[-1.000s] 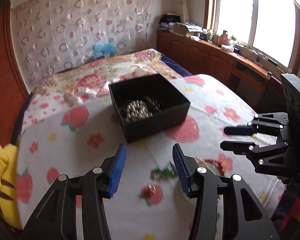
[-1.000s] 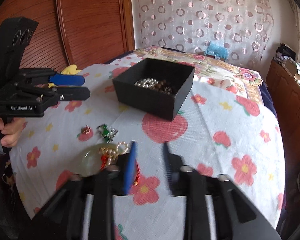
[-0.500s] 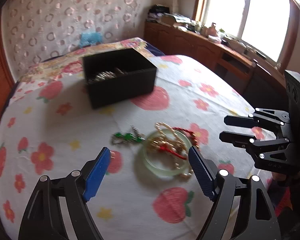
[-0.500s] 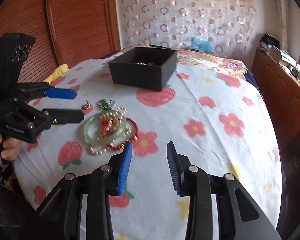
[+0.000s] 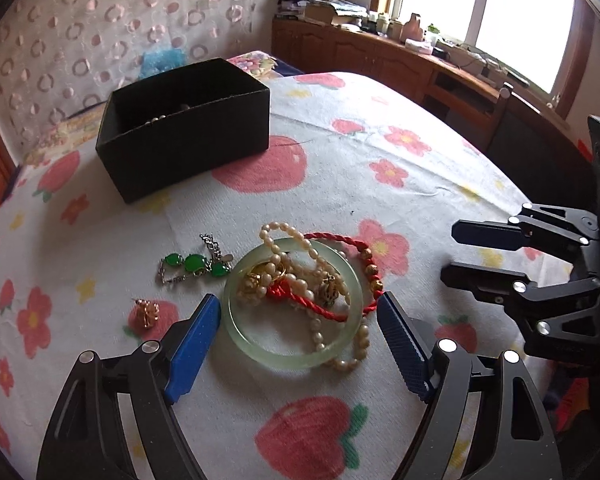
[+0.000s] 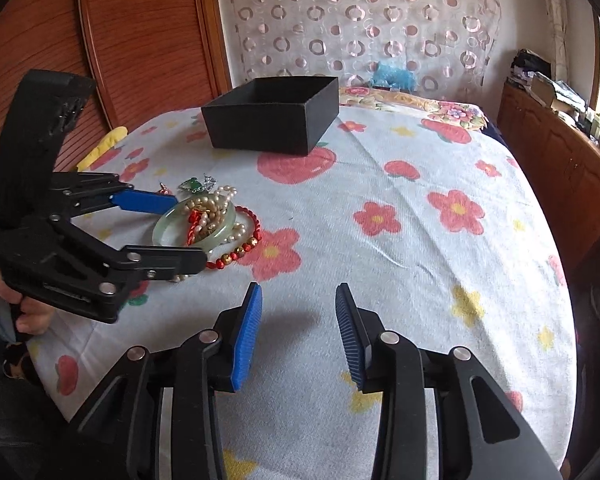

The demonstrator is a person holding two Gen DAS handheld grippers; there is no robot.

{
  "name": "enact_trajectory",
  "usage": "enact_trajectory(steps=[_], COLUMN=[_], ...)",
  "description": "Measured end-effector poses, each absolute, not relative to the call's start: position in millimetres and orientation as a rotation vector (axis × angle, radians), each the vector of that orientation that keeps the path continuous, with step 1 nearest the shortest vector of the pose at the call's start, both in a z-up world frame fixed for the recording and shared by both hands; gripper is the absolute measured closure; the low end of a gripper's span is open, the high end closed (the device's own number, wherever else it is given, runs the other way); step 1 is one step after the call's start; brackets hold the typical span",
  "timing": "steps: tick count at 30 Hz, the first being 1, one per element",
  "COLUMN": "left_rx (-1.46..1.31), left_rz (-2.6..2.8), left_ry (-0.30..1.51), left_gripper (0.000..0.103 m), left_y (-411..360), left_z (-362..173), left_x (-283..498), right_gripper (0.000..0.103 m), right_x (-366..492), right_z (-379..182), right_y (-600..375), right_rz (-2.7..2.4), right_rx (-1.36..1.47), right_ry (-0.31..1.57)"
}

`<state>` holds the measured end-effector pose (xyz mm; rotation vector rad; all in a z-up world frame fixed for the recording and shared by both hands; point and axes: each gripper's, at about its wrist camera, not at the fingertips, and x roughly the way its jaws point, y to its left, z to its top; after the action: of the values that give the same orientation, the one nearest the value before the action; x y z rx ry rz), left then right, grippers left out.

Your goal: Organize jewelry

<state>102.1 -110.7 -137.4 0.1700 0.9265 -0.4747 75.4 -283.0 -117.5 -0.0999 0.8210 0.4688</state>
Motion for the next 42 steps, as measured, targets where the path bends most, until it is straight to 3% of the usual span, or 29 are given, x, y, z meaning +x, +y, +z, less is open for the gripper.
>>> enact_trajectory(steps=[3, 5, 30, 36, 42], left_rx=[0.149, 0.156, 0.059, 0.037, 0.034], left_rz=[-0.473, -0.461, -0.43, -0.418, -0.411], left_ry=[0.925, 0.92, 0.77, 0.761, 0.764], left_gripper=[0.026, 0.034, 0.035, 0.035, 0.035], left_y=[-109, -110, -66, -54, -51], left_z=[-137, -136, -96, -94, -96], left_x=[102, 103, 66, 64, 63], right_gripper=[0.062, 0.062, 0.062, 0.074, 0.074], right_x=[75, 75, 101, 109, 111], right_z=[-118, -118, -107, -112, -114], right_y=[-283, -283, -241, -229, -234], right_rz=[0.473, 0.474, 0.525, 0.514, 0.462], right_rx=[-0.096, -0.098, -0.162, -0.203, -0.237], right_ry=[0.821, 0.822, 0.851, 0.868, 0.873])
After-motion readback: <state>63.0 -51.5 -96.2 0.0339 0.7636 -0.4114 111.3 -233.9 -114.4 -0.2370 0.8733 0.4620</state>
